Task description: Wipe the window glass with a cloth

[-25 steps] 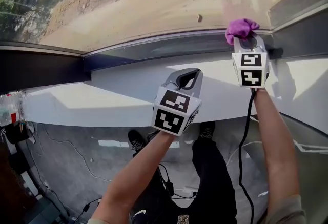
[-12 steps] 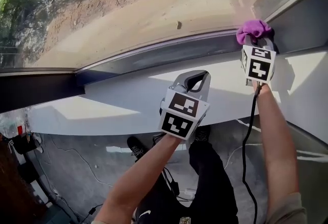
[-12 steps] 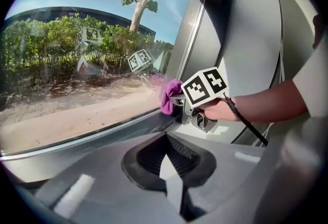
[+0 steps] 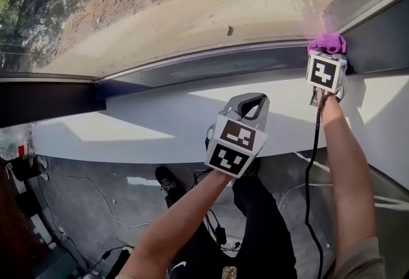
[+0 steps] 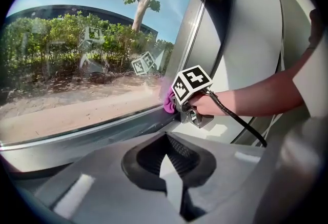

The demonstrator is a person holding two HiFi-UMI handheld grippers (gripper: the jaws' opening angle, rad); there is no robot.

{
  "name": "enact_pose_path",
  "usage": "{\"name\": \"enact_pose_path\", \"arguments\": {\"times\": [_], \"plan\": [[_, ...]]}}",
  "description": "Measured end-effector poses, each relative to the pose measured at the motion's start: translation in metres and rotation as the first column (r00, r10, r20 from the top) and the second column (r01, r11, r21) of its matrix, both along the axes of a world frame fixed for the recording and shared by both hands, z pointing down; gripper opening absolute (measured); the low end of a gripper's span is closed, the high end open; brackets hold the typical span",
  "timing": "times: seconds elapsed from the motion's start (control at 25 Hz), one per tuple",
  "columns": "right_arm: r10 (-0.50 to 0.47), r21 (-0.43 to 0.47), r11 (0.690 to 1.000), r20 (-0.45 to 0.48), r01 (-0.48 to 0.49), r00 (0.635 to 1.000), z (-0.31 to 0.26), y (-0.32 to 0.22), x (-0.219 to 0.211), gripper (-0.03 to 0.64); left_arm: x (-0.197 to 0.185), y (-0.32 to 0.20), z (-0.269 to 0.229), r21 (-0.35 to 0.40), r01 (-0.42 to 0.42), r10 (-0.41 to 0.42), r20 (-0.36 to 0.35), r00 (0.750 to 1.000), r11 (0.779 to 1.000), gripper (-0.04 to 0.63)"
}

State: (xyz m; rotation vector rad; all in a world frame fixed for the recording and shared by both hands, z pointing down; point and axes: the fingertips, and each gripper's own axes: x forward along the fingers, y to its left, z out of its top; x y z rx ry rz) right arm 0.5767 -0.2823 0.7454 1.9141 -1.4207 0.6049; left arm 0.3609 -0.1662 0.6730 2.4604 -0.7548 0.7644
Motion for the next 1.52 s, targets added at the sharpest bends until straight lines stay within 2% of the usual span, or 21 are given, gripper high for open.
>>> {"name": "enact_pose_path", "arguments": {"times": [0.24,0.64,0.96,1.24,1.52], "plan": [[-0.047,0.020,0.999,0.032,0.047,0.998,0.007,-0.003,-0.024,0.101,-0.034,-0.004,0.016,-0.017,0.068,-0.068,-0.003,0.998,0.998,0.000],[-0.184,0.010,0.983,0.027,0.184,0.983,-0.004,-0.003,-0.122,0.101,-0.116,-0.003,0.014,-0.031,0.159,-0.159,-0.010,0.987,0.987,0.000],[-0.303,0.038,0.953,0.041,0.301,0.952,-0.018,-0.006,-0.257,0.101,-0.223,0.000,0.004,-0.023,0.234,-0.234,-0.020,0.972,0.972,0.000],[-0.423,0.044,0.906,0.059,0.421,0.904,-0.009,-0.012,-0.409,0.101,-0.353,0.006,0.007,-0.018,0.335,-0.335,-0.007,0.942,0.942,0.000],[-0.510,0.047,0.860,0.076,0.507,0.857,0.005,-0.019,-0.540,0.101,-0.464,0.008,0.012,-0.005,0.398,-0.398,0.020,0.917,0.917,0.000]]}}
